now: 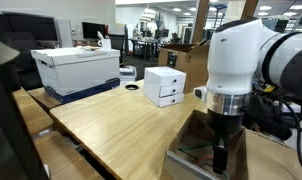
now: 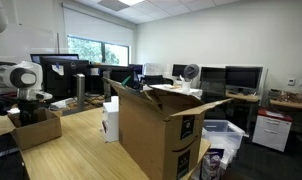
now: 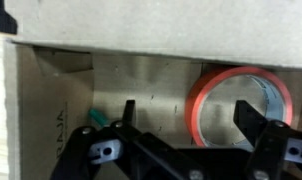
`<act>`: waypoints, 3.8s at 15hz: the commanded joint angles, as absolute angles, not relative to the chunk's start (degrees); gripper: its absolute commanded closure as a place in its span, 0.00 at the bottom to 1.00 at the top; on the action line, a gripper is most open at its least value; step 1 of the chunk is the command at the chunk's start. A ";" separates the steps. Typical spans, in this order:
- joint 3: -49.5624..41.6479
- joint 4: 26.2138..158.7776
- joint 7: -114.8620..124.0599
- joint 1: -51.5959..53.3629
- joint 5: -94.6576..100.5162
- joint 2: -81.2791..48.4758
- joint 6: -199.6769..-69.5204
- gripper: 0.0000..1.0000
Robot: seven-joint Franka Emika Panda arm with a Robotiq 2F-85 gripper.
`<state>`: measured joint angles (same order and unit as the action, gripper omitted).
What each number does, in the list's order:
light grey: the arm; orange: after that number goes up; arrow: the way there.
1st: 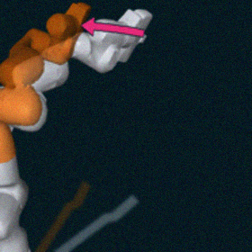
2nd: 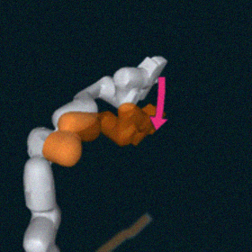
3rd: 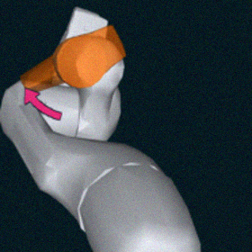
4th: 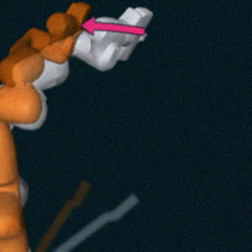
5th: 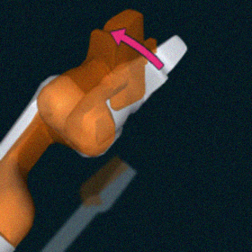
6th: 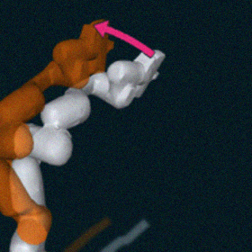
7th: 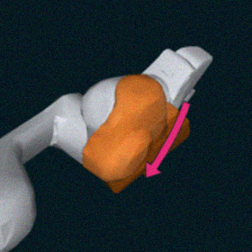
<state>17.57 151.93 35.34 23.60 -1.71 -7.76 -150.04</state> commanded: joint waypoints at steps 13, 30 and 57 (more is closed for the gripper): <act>17.25 152.08 36.17 23.92 -1.22 -9.27 -153.90 0.44; 19.64 152.66 33.32 23.35 -5.50 -3.31 -150.82 0.94; 16.65 143.22 27.44 16.11 -7.39 9.26 -124.83 0.94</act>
